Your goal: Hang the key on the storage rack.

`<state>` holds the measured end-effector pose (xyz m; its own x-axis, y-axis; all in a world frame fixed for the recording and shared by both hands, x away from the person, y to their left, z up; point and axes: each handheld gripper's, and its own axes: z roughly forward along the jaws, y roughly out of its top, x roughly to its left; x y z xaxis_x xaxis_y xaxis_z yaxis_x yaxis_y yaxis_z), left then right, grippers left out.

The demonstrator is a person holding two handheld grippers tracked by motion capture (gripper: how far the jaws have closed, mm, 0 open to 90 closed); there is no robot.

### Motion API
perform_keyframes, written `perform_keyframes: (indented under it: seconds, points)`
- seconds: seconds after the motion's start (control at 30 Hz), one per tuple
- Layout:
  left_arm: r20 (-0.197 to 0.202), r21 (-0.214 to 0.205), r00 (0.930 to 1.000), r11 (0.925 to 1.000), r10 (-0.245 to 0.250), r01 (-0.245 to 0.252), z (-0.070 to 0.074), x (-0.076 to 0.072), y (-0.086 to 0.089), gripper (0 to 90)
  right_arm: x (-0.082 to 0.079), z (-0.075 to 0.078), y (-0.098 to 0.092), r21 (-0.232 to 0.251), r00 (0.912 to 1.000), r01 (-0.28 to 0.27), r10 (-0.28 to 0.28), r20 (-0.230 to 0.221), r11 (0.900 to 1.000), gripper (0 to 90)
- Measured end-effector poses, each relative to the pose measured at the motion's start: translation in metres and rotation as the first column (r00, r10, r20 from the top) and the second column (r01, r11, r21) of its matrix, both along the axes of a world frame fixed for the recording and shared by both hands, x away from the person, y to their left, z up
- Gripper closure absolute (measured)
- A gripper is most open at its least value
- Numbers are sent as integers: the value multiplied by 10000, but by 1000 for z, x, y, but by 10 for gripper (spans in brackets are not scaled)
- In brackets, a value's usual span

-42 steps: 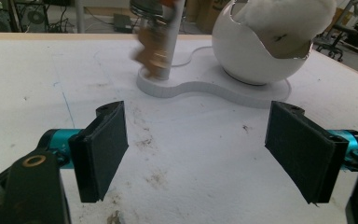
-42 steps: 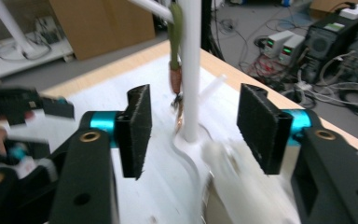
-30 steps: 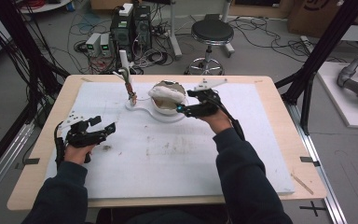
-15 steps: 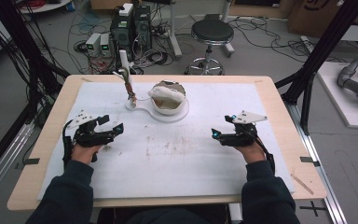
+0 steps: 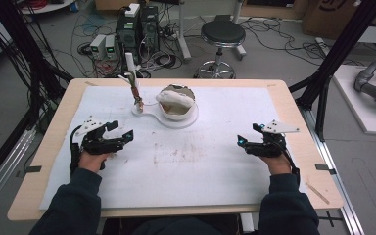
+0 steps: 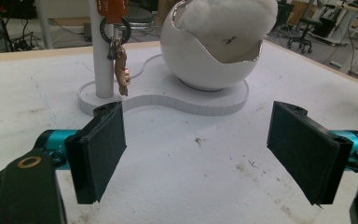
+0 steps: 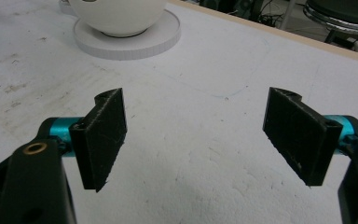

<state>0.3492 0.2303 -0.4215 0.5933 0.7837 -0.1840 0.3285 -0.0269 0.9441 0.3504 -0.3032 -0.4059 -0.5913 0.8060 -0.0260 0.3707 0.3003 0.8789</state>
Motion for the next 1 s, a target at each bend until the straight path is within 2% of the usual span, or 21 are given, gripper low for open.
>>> perform_keyframes:
  seconds: [0.57,1.0]
  points:
    - [18,27,10000,10000,83,-83,-1,-4,4,196,1,-2,3,-313,9999,85,-88,-78,9995,218]
    - [-51,76,10000,9999,73,-73,-3,-2,4,196,3,-3,3,-298,9998,77,-82,-171,9995,218]
